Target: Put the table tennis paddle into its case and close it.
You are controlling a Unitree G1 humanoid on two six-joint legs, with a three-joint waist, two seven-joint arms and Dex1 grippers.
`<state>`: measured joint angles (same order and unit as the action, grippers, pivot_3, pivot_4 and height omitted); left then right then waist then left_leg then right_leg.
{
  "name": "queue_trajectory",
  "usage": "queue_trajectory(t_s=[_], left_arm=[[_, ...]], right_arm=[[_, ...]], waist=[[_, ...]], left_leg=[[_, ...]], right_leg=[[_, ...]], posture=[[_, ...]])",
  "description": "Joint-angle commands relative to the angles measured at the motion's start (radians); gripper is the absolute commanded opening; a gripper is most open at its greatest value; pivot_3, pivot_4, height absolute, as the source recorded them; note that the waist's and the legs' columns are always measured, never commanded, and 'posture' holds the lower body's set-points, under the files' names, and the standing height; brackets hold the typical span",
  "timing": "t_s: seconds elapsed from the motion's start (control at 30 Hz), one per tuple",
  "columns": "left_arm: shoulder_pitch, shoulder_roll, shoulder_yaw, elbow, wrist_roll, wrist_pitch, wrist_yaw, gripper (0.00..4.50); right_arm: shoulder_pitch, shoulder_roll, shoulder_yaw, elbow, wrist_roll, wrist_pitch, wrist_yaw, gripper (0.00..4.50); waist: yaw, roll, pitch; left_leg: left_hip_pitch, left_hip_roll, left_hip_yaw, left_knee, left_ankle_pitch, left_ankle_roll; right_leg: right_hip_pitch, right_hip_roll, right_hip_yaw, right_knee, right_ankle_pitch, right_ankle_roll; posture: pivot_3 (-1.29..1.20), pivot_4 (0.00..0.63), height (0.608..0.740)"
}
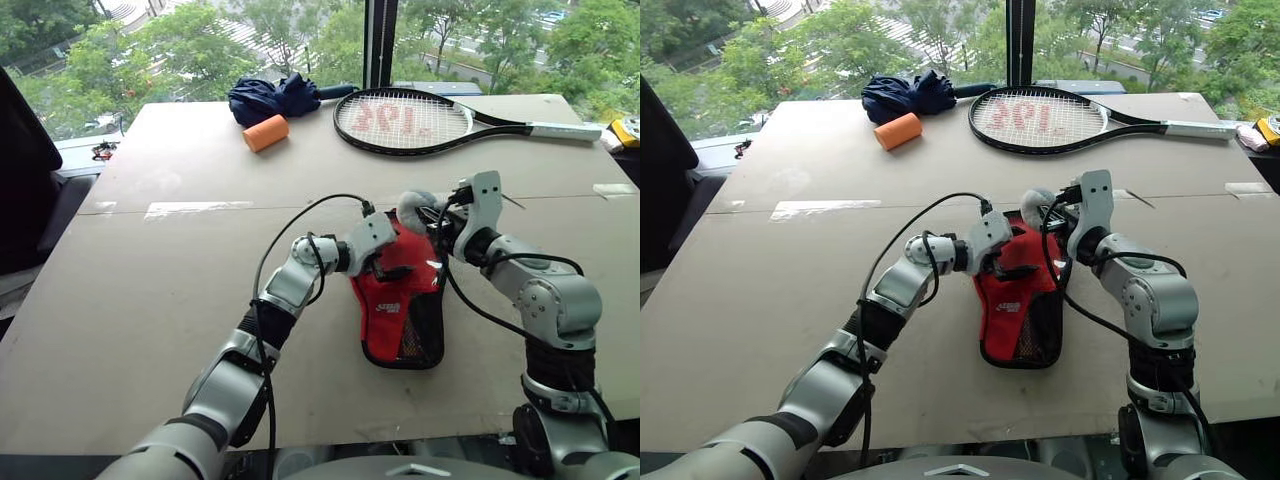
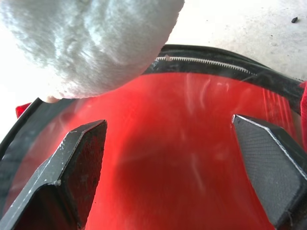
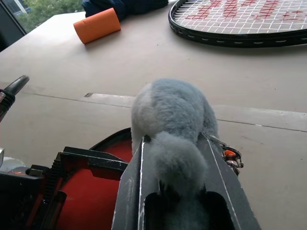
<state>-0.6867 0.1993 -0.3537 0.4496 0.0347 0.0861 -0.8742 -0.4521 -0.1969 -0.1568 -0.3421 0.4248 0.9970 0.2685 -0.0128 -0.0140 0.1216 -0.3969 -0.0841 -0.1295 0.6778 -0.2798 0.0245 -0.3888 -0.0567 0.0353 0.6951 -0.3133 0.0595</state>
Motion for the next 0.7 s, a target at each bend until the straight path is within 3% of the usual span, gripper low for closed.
queue_trajectory(t_s=[0.03,0.37,0.7], left_arm=[[0.003,-0.004,-0.042,0.078,0.06,0.042,0.022,4.24],[0.009,-0.02,-0.069,0.165,0.104,0.114,0.09,4.24],[0.011,-0.032,-0.052,0.191,0.091,0.145,0.143,4.24]], right_arm=[[-0.025,0.019,-0.089,-0.05,0.069,0.026,-0.033,0.07],[0.067,-0.042,-0.438,-0.052,0.375,0.269,-0.051,0.07],[0.205,-0.148,-0.634,-0.049,0.724,0.501,-0.016,0.07]], waist=[[0.0,0.0,0.0],[0.006,0.002,-0.001],[0.016,0.002,-0.002]], left_leg=[[0.0,0.0,0.0,0.0,0.0,0.0],[0.001,0.0,0.0,0.0,0.0,0.0],[0.006,0.0,0.0,-0.001,-0.003,0.005]], right_leg=[[0.0,0.0,0.0,0.0,0.0,0.0],[0.002,0.0,0.0,0.0,0.0,0.0],[0.008,-0.001,0.0,-0.001,0.0,0.0]], posture=[[0.0,0.15,0.74],[0.0,0.15,0.74],[0.0,0.15,0.74]])
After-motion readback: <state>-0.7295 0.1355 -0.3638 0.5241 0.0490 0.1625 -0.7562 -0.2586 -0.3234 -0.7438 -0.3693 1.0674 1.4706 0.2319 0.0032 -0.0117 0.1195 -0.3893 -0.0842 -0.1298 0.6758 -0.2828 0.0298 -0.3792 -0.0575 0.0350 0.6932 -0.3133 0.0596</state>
